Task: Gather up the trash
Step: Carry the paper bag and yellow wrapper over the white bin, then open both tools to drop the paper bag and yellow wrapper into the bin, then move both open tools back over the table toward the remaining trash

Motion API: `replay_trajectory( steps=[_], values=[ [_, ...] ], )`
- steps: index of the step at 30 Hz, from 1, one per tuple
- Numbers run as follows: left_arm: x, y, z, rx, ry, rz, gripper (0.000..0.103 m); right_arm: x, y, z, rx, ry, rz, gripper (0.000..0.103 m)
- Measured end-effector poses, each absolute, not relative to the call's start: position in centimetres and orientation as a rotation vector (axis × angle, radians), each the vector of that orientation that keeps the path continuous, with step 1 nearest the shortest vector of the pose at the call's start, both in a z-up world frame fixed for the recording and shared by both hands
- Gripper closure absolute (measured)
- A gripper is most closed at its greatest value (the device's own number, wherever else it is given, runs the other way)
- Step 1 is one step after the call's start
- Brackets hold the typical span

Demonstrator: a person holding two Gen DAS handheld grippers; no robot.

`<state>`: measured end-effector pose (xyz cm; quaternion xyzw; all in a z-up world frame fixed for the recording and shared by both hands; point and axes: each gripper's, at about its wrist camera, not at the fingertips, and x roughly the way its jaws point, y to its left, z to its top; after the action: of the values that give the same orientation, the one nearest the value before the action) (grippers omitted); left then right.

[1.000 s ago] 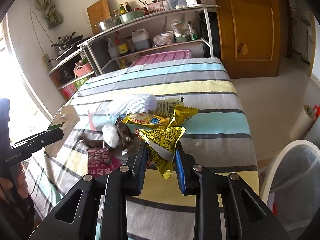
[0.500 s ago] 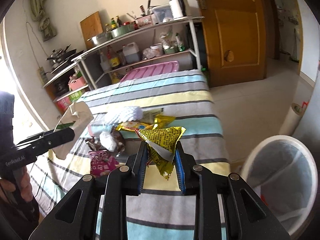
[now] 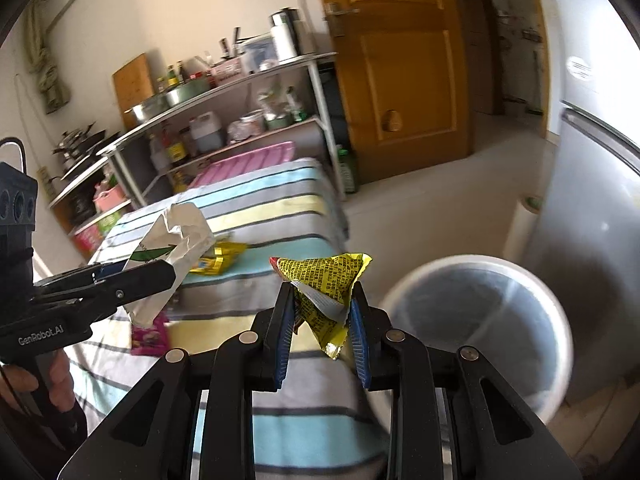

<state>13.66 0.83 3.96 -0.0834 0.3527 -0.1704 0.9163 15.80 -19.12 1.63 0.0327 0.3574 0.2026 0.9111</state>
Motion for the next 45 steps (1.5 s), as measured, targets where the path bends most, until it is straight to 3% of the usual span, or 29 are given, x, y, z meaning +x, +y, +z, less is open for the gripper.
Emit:
replay_trajectory(
  steps=[16, 32, 35, 36, 40, 45],
  values=[
    [17.6, -10.1, 0.6, -0.082, 0.838, -0.507, 0.059, 16.9, -28.1, -2.0, 0.119, 0.815, 0.201, 0.075],
    [19.1, -12.9, -2.0, 0.011, 0.893, -0.454, 0.059, 18.4, -30.5, -6.1, 0.088, 0.908, 0.104, 0.071],
    [19.0, -13.0, -1.9, 0.019, 0.885, -0.453, 0.055, 18.4, -30.5, -6.2, 0.08, 0.912, 0.093, 0.068],
    [19.0, -12.9, -2.0, 0.016, 0.886, -0.45, 0.049, 18.4, -30.5, -6.2, 0.079, 0.911, 0.089, 0.066],
    [19.0, -12.8, -2.0, 0.012, 0.885, -0.439, 0.043, 18.2, -30.6, -6.0, 0.09, 0.902, 0.085, 0.052],
    [18.7, -12.3, -1.5, 0.0, 0.874, -0.435, 0.04, 17.9, -30.4, -5.4, 0.089, 0.889, 0.081, 0.051]
  ],
)
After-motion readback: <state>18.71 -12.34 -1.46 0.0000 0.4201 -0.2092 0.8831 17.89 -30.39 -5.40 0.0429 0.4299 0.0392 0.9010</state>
